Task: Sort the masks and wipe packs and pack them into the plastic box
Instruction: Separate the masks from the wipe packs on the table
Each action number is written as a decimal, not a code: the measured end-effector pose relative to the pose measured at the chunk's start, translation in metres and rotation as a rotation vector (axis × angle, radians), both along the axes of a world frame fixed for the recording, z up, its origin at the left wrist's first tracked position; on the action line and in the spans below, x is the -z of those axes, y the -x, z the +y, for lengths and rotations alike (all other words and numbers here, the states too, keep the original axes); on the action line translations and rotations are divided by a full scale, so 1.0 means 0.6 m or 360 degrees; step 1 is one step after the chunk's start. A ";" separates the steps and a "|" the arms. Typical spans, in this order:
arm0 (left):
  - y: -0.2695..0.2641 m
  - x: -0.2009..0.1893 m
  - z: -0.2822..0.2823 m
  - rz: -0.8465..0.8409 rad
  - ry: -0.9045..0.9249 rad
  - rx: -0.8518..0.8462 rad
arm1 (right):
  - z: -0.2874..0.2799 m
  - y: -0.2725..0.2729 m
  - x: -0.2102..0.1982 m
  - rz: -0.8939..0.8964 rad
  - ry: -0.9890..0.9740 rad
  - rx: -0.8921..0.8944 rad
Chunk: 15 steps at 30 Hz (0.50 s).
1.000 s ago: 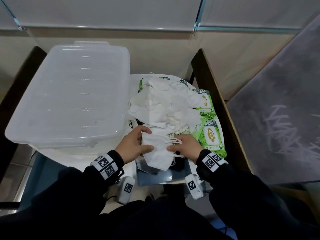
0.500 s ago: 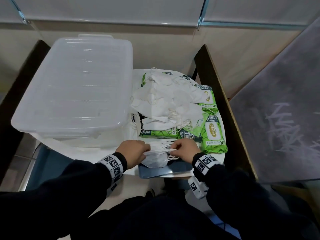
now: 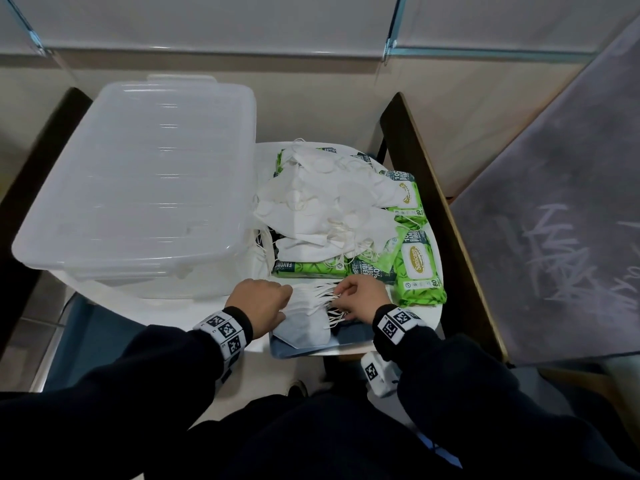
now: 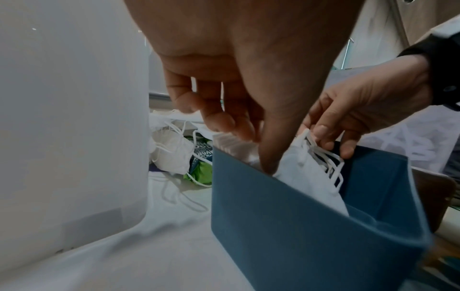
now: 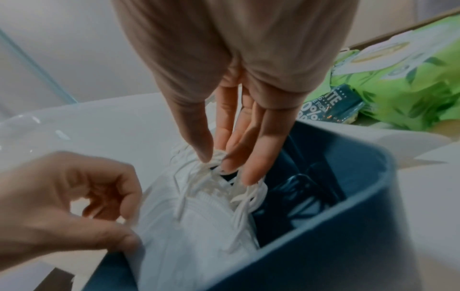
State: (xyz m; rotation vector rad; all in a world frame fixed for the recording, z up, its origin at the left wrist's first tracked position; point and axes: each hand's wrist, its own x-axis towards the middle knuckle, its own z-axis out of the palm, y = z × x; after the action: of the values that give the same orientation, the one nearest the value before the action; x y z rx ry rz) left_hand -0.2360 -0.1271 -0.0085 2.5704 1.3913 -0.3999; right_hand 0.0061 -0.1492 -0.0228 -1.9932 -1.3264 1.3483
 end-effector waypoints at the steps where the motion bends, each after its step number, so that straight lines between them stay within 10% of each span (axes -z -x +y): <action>1: -0.002 -0.002 0.003 -0.0029 0.0040 -0.0035 | 0.001 -0.006 -0.001 0.0073 0.0003 0.0042; 10: -0.089 -0.045 0.059 -0.0716 0.0212 -0.0262 | 0.039 -0.101 -0.046 0.0706 0.0039 0.0650; 15: -0.169 -0.049 0.139 -0.0611 0.0220 -0.0218 | 0.081 -0.158 -0.044 0.0831 0.0141 0.0866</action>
State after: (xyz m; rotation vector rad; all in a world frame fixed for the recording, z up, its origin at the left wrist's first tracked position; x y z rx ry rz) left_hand -0.1344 -0.0437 0.0209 2.2700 1.3334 0.0209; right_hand 0.1008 -0.1007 0.0038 -1.7011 -0.4558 1.5097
